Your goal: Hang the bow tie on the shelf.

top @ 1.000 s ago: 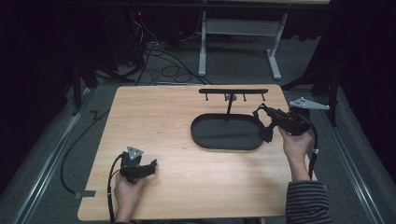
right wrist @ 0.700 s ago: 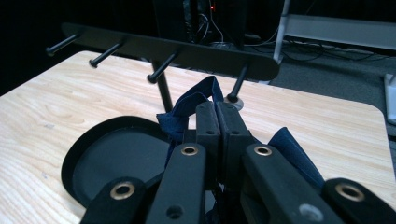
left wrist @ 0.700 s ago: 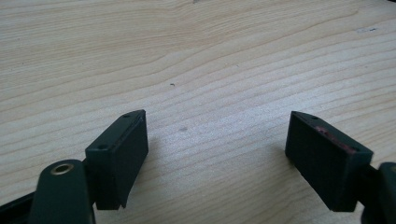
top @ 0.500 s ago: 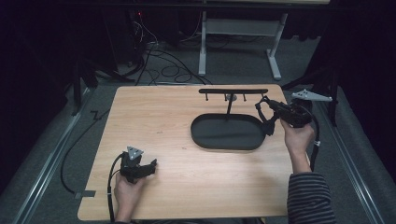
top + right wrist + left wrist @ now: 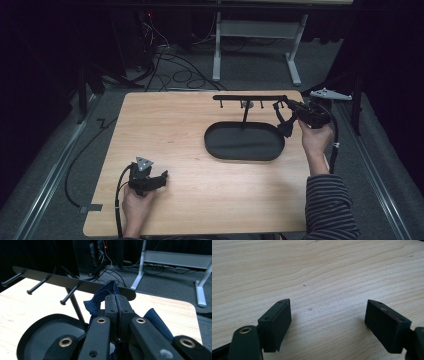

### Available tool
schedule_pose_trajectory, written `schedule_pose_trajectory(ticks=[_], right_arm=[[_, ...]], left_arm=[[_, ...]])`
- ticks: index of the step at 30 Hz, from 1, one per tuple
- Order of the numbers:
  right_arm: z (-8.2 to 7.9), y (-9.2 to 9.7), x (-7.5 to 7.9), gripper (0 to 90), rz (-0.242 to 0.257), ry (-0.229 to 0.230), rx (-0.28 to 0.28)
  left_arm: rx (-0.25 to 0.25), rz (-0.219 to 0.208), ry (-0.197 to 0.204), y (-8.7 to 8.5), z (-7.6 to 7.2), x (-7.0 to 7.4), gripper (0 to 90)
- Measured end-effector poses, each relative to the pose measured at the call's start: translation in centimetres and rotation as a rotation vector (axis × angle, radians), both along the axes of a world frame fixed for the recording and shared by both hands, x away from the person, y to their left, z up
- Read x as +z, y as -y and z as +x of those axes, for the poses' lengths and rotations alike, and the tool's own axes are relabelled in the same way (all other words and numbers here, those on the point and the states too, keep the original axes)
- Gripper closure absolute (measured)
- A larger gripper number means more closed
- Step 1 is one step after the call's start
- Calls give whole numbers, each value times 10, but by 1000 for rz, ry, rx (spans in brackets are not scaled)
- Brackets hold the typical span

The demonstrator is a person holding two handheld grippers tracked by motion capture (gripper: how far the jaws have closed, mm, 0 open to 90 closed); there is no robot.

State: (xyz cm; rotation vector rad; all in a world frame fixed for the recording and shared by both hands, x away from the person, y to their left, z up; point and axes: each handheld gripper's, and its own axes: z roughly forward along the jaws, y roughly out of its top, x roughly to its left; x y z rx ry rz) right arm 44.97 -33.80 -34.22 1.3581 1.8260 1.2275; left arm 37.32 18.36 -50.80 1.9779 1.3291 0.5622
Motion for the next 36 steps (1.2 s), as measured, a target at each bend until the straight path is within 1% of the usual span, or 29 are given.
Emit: schedule_pose_trajectory(ticks=[5, 7, 12, 15, 18, 22, 27, 29, 33, 36], right_arm=[[5, 1, -2, 899, -11, -2, -14], [6, 1, -3, 898, -24, 1, -18], [8, 0, -6, 894, -38, -14, -23], [9, -1, -8, 877, -21, -26, -19], [11, -2, -9, 877, -30, -37, -18], [12, -2, -11, 878, -25, -45, -25], [12, -2, -11, 877, -21, -47, -24], [11, 0, -10, 868, -17, -41, -21], [8, 1, -9, 846, -12, -45, -22], [4, 3, -10, 846, -7, -37, -21]], left_arm=[[-1, 0, -3, 0, 0, 0, 217], [-1, 0, -3, 0, 0, 0, 217], [-1, 0, -3, 0, 0, 0, 217], [-1, -2, -3, 0, 0, 0, 217], [-1, -1, -3, 0, 0, 0, 216], [-1, -1, -1, 0, 0, 0, 217], [-1, 1, -2, 0, 0, 0, 217], [-1, 1, -2, 0, 0, 0, 217], [-1, 1, -1, 0, 0, 0, 217], [-1, 2, -2, 0, 0, 0, 217]])
